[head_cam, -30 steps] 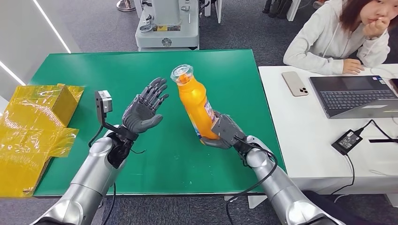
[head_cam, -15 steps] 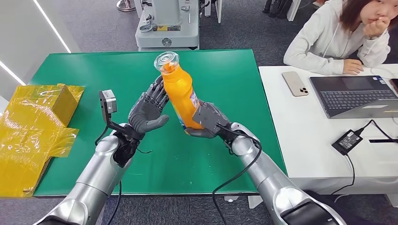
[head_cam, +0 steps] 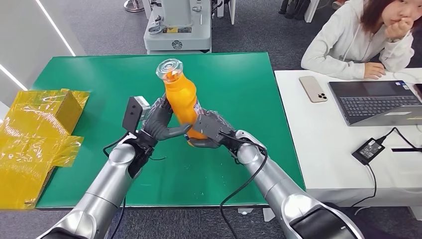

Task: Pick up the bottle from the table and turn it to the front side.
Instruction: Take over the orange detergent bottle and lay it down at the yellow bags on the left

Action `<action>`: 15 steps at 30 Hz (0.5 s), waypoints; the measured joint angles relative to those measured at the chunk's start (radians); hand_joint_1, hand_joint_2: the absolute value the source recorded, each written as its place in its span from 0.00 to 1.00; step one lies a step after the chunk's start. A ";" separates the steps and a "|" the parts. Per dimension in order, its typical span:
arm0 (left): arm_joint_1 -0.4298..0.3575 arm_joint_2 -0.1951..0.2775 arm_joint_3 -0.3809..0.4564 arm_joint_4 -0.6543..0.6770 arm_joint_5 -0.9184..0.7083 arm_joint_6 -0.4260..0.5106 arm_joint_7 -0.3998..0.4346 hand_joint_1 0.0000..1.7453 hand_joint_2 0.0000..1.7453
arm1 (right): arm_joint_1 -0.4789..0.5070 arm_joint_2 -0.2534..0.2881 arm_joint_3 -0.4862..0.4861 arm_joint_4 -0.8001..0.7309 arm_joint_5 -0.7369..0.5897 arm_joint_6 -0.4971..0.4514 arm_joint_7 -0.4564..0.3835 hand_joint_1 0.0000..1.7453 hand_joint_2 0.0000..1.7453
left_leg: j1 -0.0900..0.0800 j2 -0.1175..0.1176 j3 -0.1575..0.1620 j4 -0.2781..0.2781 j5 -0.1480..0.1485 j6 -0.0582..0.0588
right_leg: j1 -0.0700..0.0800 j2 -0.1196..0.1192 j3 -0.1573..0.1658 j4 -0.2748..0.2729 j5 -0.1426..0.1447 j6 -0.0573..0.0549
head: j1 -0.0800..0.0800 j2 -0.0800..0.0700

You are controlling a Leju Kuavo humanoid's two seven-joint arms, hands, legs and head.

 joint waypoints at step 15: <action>0.000 -0.010 0.000 -0.002 -0.036 0.014 0.056 0.00 1.00 | -0.036 0.006 0.047 0.051 -0.013 0.095 0.058 1.00 1.00 | 0.000 0.000 0.000 0.000 0.000 0.000 | 0.000 0.000 0.000 0.000 0.000 0.000 | 0.000 0.000</action>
